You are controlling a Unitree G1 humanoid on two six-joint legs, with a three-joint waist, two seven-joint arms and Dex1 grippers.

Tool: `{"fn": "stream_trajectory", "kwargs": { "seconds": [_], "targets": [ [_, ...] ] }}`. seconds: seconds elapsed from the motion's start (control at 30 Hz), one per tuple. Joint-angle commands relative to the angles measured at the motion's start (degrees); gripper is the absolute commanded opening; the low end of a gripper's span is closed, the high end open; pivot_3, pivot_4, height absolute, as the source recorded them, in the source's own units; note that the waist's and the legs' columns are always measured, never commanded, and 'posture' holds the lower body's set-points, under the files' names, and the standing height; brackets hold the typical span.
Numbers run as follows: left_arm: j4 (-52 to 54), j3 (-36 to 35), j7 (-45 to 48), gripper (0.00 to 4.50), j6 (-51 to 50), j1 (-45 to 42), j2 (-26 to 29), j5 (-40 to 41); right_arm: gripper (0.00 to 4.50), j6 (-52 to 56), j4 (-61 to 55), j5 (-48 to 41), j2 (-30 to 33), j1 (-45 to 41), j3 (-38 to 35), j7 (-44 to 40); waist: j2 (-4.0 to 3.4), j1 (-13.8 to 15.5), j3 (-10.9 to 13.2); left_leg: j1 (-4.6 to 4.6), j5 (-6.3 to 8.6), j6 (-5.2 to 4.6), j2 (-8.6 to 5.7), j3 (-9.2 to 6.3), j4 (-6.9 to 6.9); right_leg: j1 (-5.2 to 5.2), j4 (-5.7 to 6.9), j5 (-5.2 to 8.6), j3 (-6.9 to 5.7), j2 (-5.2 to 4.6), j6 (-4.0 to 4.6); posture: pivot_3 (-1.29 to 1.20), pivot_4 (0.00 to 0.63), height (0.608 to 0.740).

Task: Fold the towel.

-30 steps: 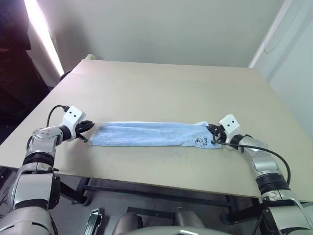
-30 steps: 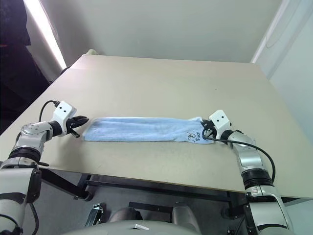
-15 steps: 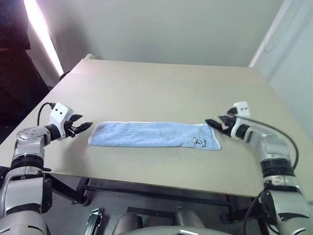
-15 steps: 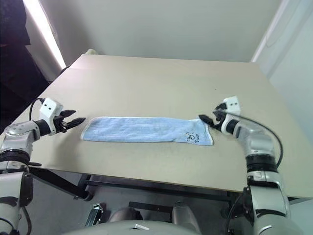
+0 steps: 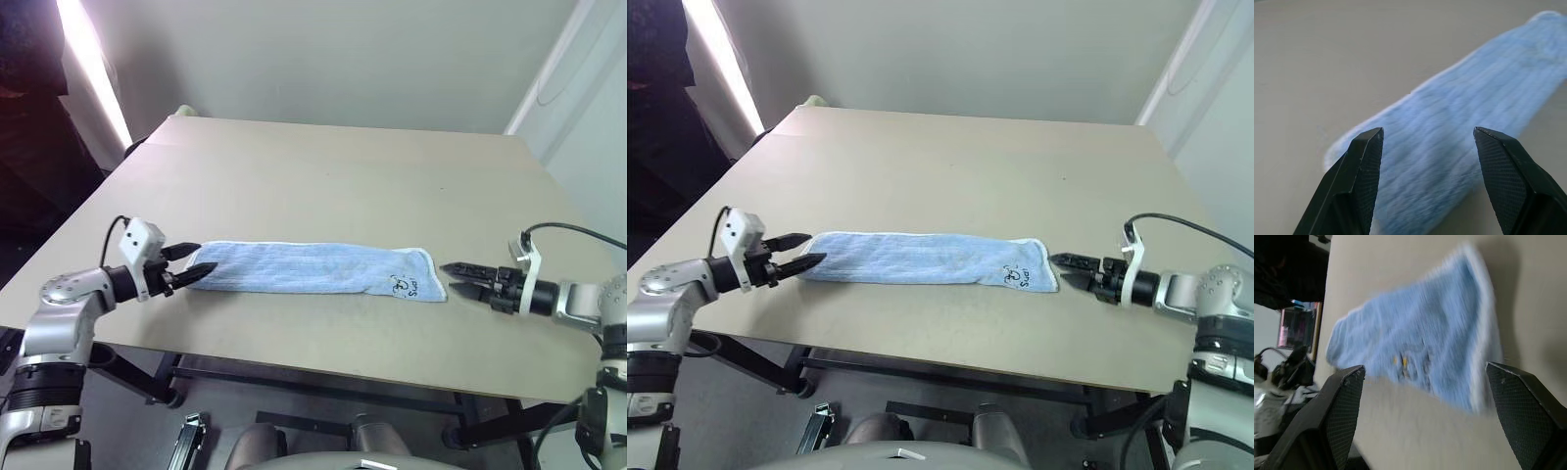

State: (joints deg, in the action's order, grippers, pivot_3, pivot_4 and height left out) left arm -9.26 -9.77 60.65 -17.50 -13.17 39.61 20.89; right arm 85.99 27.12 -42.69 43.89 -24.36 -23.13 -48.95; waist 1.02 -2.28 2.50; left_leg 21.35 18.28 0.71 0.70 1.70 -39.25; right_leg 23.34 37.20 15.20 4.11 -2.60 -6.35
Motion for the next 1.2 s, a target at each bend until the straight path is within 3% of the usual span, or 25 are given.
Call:
{"fn": "stream_trajectory", "kwargs": {
  "seconds": [0.03,0.23,0.43,0.53,0.63,0.83,1.0,1.1,1.2],
  "targets": [
    [3.35,1.43,-1.49,3.10,-1.47,-0.81,-1.78,0.94,4.13,3.67,-2.72,-3.36,0.60,1.07,-3.46,-0.76,0.00,-0.15,0.00,0.01,0.00,0.00,-0.01,0.01,-0.01,0.00,0.00,0.00,0.01,0.02,0.00,0.00,0.000,0.716],
    [9.80,4.70,-0.72,3.10,-6.80,1.10,-2.98,2.89,4.13,3.84,-3.72,-1.63,-4.92,2.51,-5.56,5.46,0.01,-0.35,-0.02,-0.02,0.00,-0.01,0.00,0.03,-0.03,-0.01,-0.01,0.00,0.05,0.20,-0.02,0.00,0.000,0.716],
    [17.60,6.64,-0.13,3.10,-11.27,3.07,-2.26,5.36,4.13,-1.75,2.59,1.06,-10.21,-0.59,-6.13,10.07,0.20,-0.97,-0.15,-0.20,-0.01,0.00,0.01,0.10,-0.07,-0.20,-0.06,0.00,0.15,0.27,-0.02,0.00,0.000,0.716],
    [18.32,6.87,-0.63,3.10,-12.04,3.11,-2.45,5.54,4.13,-4.63,5.10,2.17,-12.56,-2.28,-6.38,12.08,0.39,-2.16,-0.12,-1.02,-0.04,-0.01,0.08,0.11,-0.08,-0.95,-0.24,0.02,0.34,0.47,0.22,0.00,0.000,0.716],
    [18.85,7.02,-0.94,3.10,-12.33,3.53,-2.39,5.62,4.13,-5.74,6.26,1.97,-14.37,-4.14,-7.00,13.55,0.38,-3.12,-0.12,-1.24,-0.03,0.00,0.22,-0.02,-0.08,-1.43,-0.54,-0.04,0.55,0.80,0.17,0.00,0.000,0.716],
    [18.49,6.65,-1.29,3.10,-12.31,3.33,-1.82,5.63,4.13,-8.36,9.01,3.28,-15.92,-7.17,-5.56,15.51,0.36,-3.98,-0.11,-1.88,-0.03,-0.01,0.25,-0.28,-0.06,-1.57,-0.85,-0.57,0.56,1.04,0.38,0.00,0.000,0.716],
    [17.96,6.23,-1.64,3.10,-12.10,2.76,-1.61,5.58,4.13,-8.77,11.26,3.53,-17.56,-10.97,-4.78,16.85,0.35,-4.88,-0.10,-1.84,-0.03,-0.01,0.26,-0.26,0.00,-1.49,-0.92,-0.61,0.60,1.01,0.36,0.00,0.000,0.716],
    [17.90,6.24,-1.85,3.10,-11.89,2.87,-1.50,5.42,3.52,-8.95,10.44,3.86,-18.28,-11.34,-3.16,16.50,0.35,-4.97,-0.11,-1.69,-0.03,-0.01,0.25,-0.23,0.12,-1.27,-0.96,-0.66,0.65,1.02,0.44,0.00,0.000,0.716],
    [17.96,6.08,-2.08,3.10,-11.76,3.01,-1.30,5.42,2.50,-8.42,9.63,4.43,-18.21,-10.78,-0.94,15.74,0.33,-4.94,-0.11,-1.10,-0.03,-0.02,0.25,-0.25,0.12,-0.68,-0.93,-0.81,0.64,1.07,0.49,0.00,0.000,0.716]
  ]
}}
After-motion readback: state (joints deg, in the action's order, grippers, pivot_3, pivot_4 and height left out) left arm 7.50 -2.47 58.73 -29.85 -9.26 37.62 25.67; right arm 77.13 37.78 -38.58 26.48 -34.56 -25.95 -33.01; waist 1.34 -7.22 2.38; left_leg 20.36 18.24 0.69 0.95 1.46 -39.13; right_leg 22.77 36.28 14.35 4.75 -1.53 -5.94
